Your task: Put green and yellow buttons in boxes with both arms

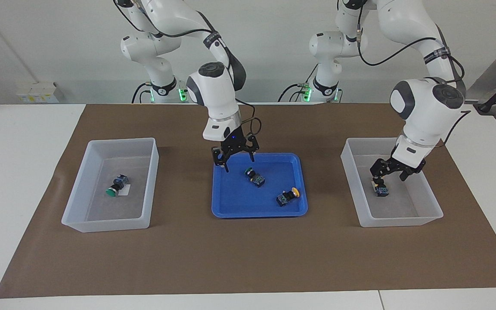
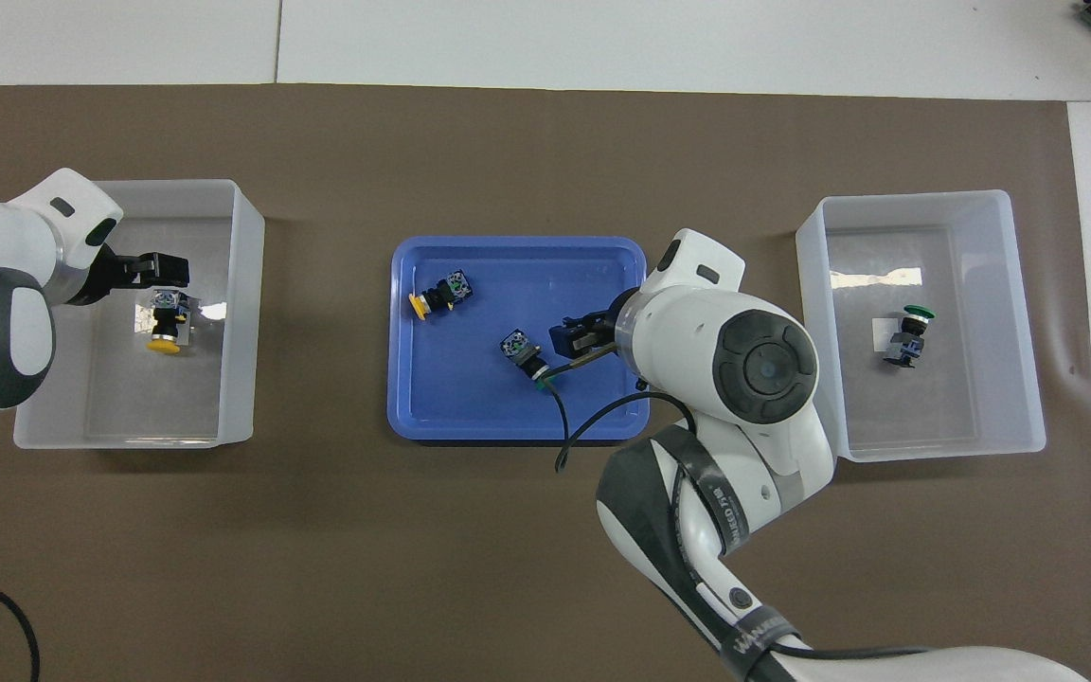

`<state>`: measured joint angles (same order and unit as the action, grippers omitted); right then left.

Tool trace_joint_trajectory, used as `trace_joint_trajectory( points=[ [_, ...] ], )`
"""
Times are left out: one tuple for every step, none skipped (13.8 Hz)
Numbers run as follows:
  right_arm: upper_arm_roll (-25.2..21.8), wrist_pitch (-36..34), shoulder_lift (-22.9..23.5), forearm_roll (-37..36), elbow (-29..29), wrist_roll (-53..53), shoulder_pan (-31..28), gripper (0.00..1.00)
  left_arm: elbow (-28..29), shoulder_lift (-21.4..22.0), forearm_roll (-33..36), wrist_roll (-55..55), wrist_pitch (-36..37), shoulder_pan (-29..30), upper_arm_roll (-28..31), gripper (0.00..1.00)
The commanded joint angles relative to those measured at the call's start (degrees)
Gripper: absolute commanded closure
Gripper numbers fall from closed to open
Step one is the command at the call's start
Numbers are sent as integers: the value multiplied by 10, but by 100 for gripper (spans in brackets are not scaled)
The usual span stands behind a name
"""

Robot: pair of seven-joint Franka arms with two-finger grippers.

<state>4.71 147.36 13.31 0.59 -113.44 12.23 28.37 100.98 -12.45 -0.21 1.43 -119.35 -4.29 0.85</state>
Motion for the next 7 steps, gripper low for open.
trace_joint_trajectory(
  points=[
    [-2, 52, 38, 3, 8, 4, 12, 0, -49, -17, 18, 43, 46, -52, 7, 0],
    [-2, 72, 50, -1, 8, 1, 13, 0, -51, -18, 21, 76, 47, -63, 6, 0],
    [-2, 87, 63, -2, 8, 1, 14, 0, -51, -17, 21, 100, 47, -80, 6, 0],
    [-2, 109, 77, -2, 7, 1, 20, 0, -51, -18, 20, 115, 47, -87, 6, 0],
    [-2, 141, 91, -2, 4, 2, 24, 0, -51, -17, 19, 121, 47, -92, 5, 1],
    [-2, 165, 102, -2, 2, 1, 24, 0, -50, -18, 17, 122, 46, -94, 4, 2],
    [-2, 172, 111, -2, 2, 2, 25, 0, -46, -18, 16, 121, 41, -99, 4, 2]
  ],
)
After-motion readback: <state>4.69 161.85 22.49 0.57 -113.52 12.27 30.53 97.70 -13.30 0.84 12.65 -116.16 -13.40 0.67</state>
